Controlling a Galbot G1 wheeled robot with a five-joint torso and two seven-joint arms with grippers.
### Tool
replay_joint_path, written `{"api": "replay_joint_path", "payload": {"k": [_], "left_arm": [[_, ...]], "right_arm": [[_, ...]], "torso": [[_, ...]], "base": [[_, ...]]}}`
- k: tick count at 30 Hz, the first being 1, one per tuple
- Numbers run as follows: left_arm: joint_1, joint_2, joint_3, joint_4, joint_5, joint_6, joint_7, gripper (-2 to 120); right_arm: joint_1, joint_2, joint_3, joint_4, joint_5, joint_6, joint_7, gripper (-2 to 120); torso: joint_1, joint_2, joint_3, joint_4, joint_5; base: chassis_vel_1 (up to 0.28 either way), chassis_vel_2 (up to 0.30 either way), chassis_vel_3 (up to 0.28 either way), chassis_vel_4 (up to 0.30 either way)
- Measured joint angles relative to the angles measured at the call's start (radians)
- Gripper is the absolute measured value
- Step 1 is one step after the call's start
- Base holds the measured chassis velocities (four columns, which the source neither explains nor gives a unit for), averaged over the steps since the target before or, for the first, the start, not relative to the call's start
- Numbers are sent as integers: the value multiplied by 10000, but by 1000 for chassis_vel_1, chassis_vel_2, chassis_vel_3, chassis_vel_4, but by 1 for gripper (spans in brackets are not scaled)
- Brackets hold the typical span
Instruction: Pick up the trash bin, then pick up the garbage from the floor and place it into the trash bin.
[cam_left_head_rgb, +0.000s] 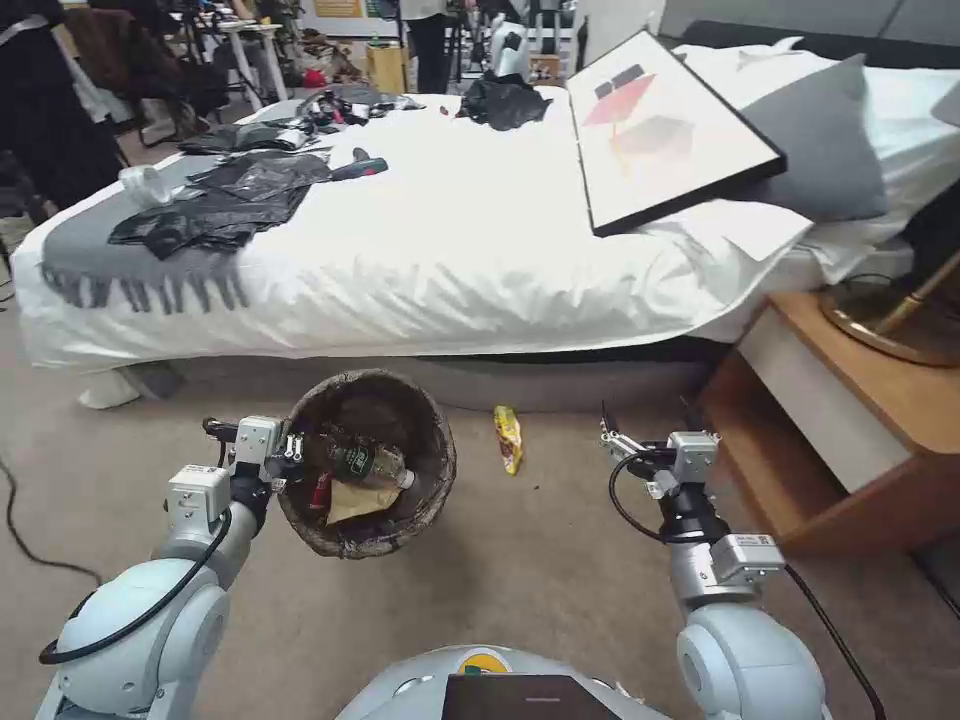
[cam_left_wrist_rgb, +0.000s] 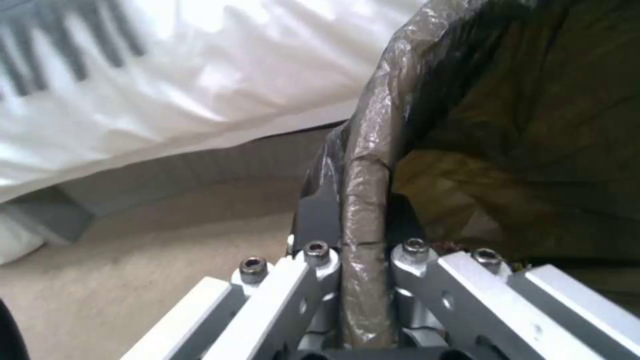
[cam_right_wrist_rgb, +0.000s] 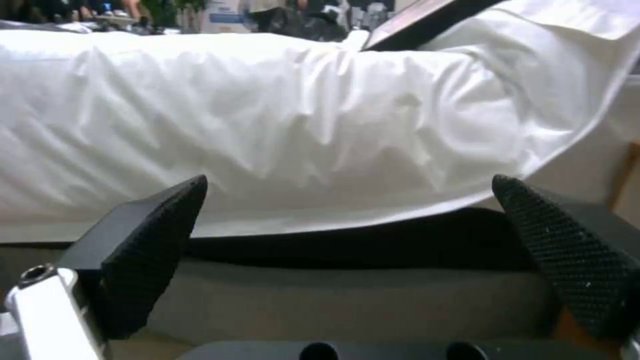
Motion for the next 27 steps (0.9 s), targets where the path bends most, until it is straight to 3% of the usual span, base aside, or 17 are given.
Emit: {"api": "replay_joint_path", "payload": {"k": [17, 27], "left_arm": [[1, -7, 33, 0, -9, -145, 43, 3], [19, -12, 15, 0, -9, -251, 101, 3]], "right_arm": [[70, -89, 128, 53, 304, -270, 276, 100], [191, -123, 338, 143, 554, -471, 519, 100]], "torso": [[0, 0, 0, 4, -1], [0, 0, 0, -3, 0]], "base": [[73, 77, 72, 70], [0, 0, 0, 0]]}}
